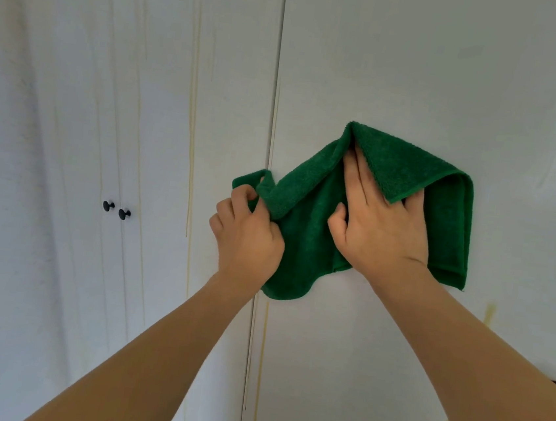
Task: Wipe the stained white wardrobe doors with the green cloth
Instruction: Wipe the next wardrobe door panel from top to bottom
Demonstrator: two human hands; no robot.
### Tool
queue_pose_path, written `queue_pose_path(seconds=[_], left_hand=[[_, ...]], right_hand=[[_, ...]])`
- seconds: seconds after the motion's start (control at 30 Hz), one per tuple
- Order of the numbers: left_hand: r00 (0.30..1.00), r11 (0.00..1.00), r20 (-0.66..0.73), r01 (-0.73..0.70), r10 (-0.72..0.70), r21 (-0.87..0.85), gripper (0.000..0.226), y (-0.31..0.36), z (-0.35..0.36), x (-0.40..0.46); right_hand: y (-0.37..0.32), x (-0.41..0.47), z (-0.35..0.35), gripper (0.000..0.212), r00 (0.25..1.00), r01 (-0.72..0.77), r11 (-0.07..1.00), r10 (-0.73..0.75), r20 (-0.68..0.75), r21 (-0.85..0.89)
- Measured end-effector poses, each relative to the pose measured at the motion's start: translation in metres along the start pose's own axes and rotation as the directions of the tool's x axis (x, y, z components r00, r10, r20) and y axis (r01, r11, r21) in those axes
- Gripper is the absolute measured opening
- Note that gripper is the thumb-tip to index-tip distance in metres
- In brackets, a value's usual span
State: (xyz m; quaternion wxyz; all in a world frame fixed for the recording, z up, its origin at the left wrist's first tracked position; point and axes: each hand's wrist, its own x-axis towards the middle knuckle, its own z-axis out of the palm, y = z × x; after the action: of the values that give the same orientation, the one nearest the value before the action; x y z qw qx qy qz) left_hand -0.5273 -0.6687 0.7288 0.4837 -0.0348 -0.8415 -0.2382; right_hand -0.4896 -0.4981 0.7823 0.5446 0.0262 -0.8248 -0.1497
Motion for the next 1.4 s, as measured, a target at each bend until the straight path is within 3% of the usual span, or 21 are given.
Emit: queue_pose_path(seconds=[0.13,0.23,0.37,0.43,0.5,0.53,0.6,0.83,0.97,1.13,1.23,1.3,1.4], left_hand=[[0.999,0.999,0.038,0.001,0.001,-0.048,0.032,0.008,-0.013,0.022],[1.0,0.999,0.018,0.006,-0.005,-0.05,0.04,0.012,-0.013,0.032],[0.996,0.993,0.089,0.035,-0.025,-0.11,0.044,0.001,-0.007,-0.008],[0.985,0.977,0.145,0.119,-0.094,-0.174,0.045,0.005,-0.009,-0.011],[0.937,0.895,0.266,0.308,-0.227,-0.323,0.044,0.02,-0.019,0.003],[0.895,0.808,0.347,0.415,-0.28,-0.418,0.041,0.03,-0.026,0.01],[0.866,0.677,0.399,0.489,-0.302,-0.55,0.036,0.047,-0.031,0.02],[0.947,0.807,0.204,0.319,-0.248,-0.498,0.079,0.059,-0.029,0.039],[0.959,0.784,0.12,0.279,-0.257,-0.554,0.068,0.05,-0.023,0.035],[0.989,0.764,-0.032,0.091,-0.145,-0.639,0.029,0.055,-0.019,0.025],[0.99,0.828,-0.064,-0.143,0.129,-0.542,0.048,0.063,-0.012,0.058],[0.968,0.836,-0.078,-0.245,0.238,-0.49,0.059,0.06,0.001,0.071],[0.971,0.858,-0.156,-0.236,0.184,-0.456,0.064,0.044,0.028,0.049]], right_hand=[[0.0,0.0,-0.001,0.068,1.0,0.0,1.0,0.0,-0.003,-0.01],[0.0,0.001,0.0,0.067,1.0,-0.001,1.0,0.001,-0.021,-0.017],[0.0,0.0,0.0,0.067,1.0,-0.001,1.0,0.001,-0.019,-0.005],[-0.001,0.001,0.0,0.068,1.0,0.0,1.0,0.0,-0.003,-0.001],[-0.001,0.001,0.0,0.068,1.0,0.0,1.0,0.0,0.001,-0.001],[0.0,0.001,0.0,0.068,1.0,0.002,1.0,-0.002,-0.002,-0.002],[0.0,0.001,0.001,0.067,1.0,0.003,1.0,-0.003,-0.016,-0.004],[0.001,0.0,0.002,0.065,0.997,0.018,1.0,-0.019,-0.072,-0.016],[0.002,0.0,0.005,0.065,0.997,0.017,0.999,-0.019,-0.073,-0.033],[0.002,0.001,0.002,0.063,0.998,0.016,1.0,-0.018,-0.067,-0.018],[0.001,0.001,0.002,0.054,0.997,0.033,0.999,-0.034,-0.074,-0.01],[0.002,0.001,0.002,0.054,0.996,0.031,0.999,-0.033,-0.088,-0.027],[0.004,0.001,0.003,0.059,0.996,0.044,0.997,-0.049,-0.078,-0.06]])
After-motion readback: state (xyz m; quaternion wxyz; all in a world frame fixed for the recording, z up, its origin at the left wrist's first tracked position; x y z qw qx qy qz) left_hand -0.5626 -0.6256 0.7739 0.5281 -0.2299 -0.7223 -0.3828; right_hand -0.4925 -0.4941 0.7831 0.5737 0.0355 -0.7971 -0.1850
